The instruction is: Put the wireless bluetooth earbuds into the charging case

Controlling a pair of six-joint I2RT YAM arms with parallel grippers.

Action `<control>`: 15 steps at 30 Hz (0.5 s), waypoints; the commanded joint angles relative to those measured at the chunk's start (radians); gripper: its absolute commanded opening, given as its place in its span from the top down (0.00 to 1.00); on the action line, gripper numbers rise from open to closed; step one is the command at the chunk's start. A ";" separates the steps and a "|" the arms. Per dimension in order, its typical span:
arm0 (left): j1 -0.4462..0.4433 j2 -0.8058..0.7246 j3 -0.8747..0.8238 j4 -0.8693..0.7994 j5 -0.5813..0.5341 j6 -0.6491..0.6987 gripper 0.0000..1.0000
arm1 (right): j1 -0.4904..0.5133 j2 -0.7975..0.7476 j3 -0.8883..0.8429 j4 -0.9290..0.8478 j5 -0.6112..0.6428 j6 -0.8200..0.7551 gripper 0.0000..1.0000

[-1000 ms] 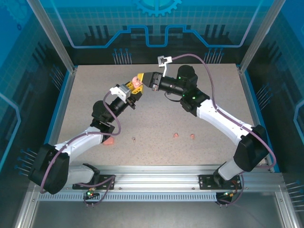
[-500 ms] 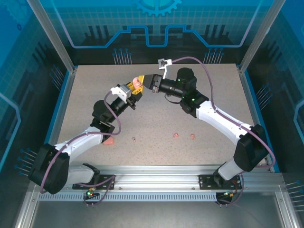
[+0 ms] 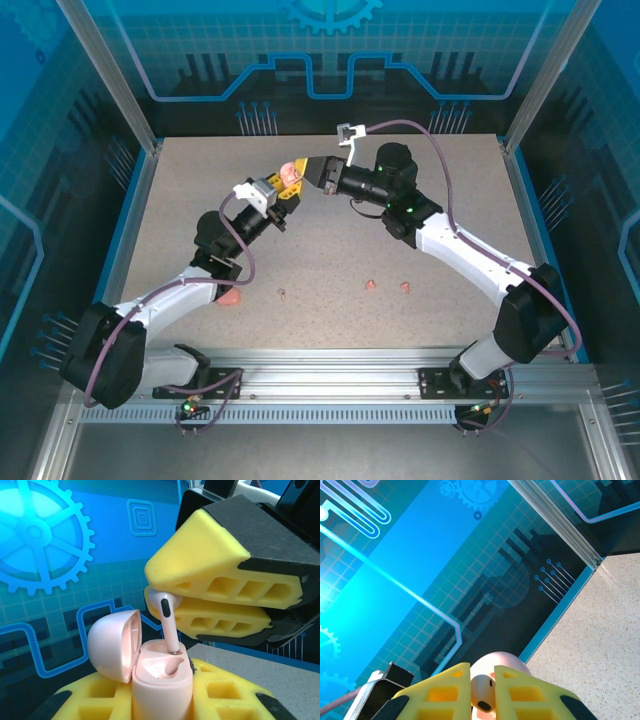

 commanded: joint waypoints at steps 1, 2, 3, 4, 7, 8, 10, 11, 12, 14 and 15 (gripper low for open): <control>-0.008 -0.026 0.037 0.040 0.018 0.002 1.00 | -0.012 -0.026 -0.017 0.001 0.007 0.002 0.86; -0.007 -0.026 0.037 0.039 0.019 0.003 1.00 | -0.011 -0.024 -0.020 0.000 0.006 0.003 0.86; -0.007 -0.027 0.038 0.039 0.019 0.001 1.00 | -0.012 -0.023 -0.020 -0.002 0.005 0.004 0.86; -0.007 -0.028 0.038 0.039 0.019 0.001 1.00 | -0.012 -0.023 -0.023 -0.006 0.005 0.004 0.86; -0.007 -0.030 0.038 0.037 0.018 0.003 1.00 | -0.011 -0.021 -0.028 -0.012 0.000 0.004 0.86; -0.007 -0.028 0.037 0.037 0.018 0.004 1.00 | -0.010 -0.020 -0.028 -0.014 -0.003 0.004 0.87; -0.007 -0.027 0.039 0.036 0.016 0.004 1.00 | -0.009 -0.018 -0.027 -0.025 -0.012 0.002 0.87; -0.008 -0.026 0.039 0.036 0.017 0.005 1.00 | -0.008 -0.020 -0.028 -0.033 -0.014 -0.001 0.87; -0.007 -0.026 0.039 0.036 0.017 0.005 1.00 | -0.007 -0.022 -0.032 -0.038 -0.013 -0.006 0.87; -0.006 -0.027 0.041 0.036 0.014 0.006 1.00 | -0.007 -0.027 -0.039 -0.055 -0.009 -0.016 0.87; -0.008 -0.027 0.041 0.036 0.014 0.007 1.00 | -0.007 -0.030 -0.043 -0.063 -0.008 -0.022 0.87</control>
